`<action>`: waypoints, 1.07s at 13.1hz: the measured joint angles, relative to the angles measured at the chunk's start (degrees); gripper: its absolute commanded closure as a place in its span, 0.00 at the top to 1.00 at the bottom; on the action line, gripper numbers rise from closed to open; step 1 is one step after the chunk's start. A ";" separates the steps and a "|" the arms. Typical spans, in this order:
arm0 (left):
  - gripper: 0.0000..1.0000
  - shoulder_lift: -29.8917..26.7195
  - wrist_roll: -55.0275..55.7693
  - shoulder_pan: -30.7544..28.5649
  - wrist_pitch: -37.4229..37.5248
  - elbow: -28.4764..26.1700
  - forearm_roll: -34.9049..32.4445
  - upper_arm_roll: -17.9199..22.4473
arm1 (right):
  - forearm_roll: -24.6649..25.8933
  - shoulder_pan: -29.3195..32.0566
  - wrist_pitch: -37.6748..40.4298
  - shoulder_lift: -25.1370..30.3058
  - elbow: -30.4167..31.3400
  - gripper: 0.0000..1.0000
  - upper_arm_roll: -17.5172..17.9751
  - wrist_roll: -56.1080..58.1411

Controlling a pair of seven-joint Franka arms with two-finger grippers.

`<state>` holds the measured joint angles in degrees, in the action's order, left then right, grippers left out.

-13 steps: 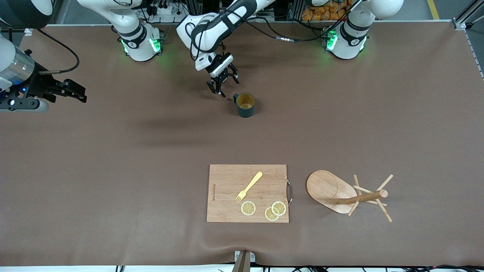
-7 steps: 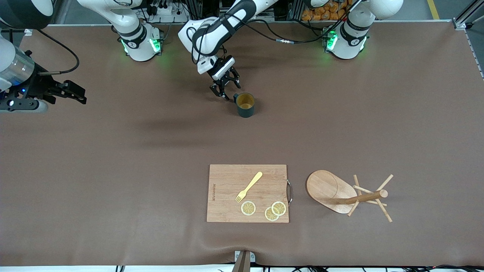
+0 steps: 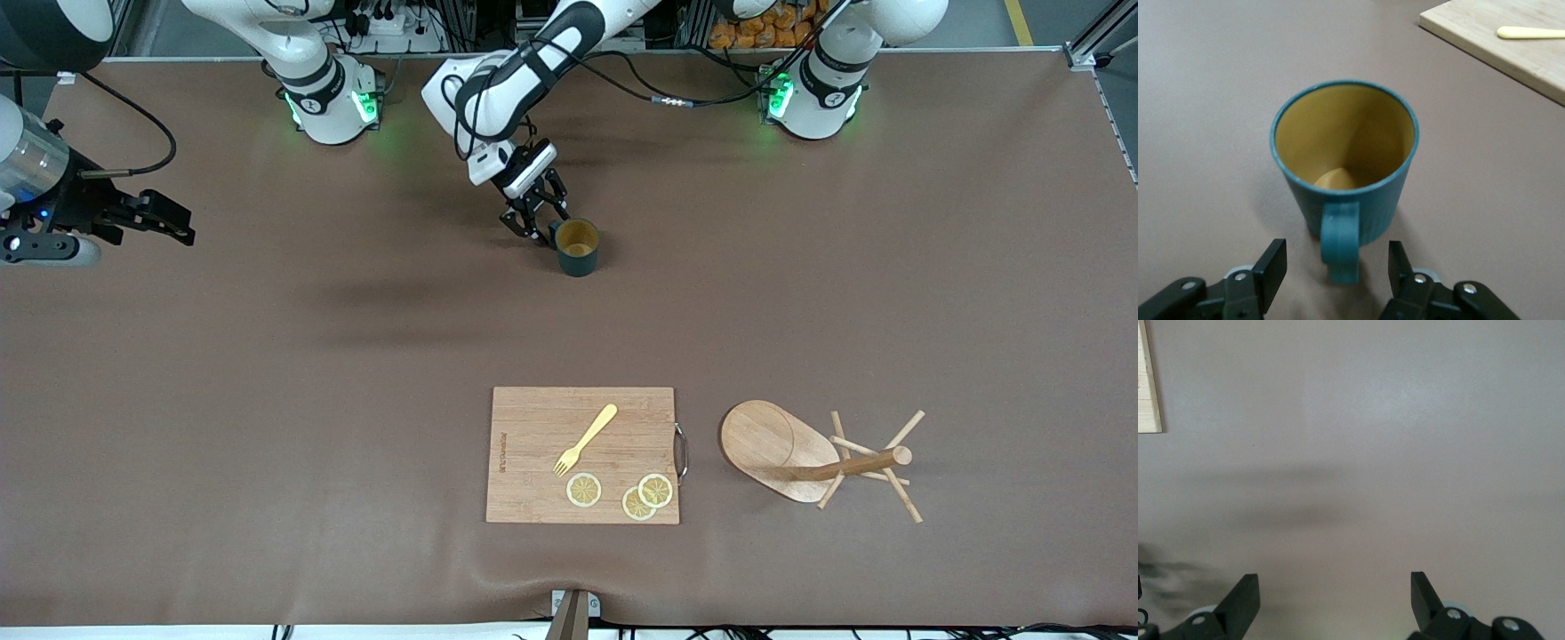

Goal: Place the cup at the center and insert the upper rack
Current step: 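Lower the left gripper onto the mug handle and close it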

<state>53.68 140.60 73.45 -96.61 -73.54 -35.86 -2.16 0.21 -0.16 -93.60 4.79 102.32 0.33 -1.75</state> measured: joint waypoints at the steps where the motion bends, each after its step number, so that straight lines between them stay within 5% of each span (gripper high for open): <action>1: 0.50 0.00 0.00 0.00 -0.10 0.01 0.00 0.26 | 0.00 0.00 0.00 0.00 0.03 1.00 0.00 0.01; 3: 0.41 0.00 0.00 0.00 -0.39 0.01 0.00 0.48 | 0.00 0.00 0.00 0.00 0.12 1.00 0.00 0.02; 5: 0.01 0.01 0.00 0.00 -0.68 0.01 0.00 0.50 | 0.00 0.00 0.00 0.00 0.17 1.00 0.00 0.03; 14: 0.00 -2.33 -1.36 -2.86 -1.24 2.83 0.79 1.27 | 0.00 0.01 0.00 0.00 0.18 1.00 0.01 0.36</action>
<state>51.35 139.24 70.59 -97.85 -70.71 -35.07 -0.89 0.21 -0.15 -93.61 4.79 102.50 0.34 -1.39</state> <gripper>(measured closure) 0.789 0.000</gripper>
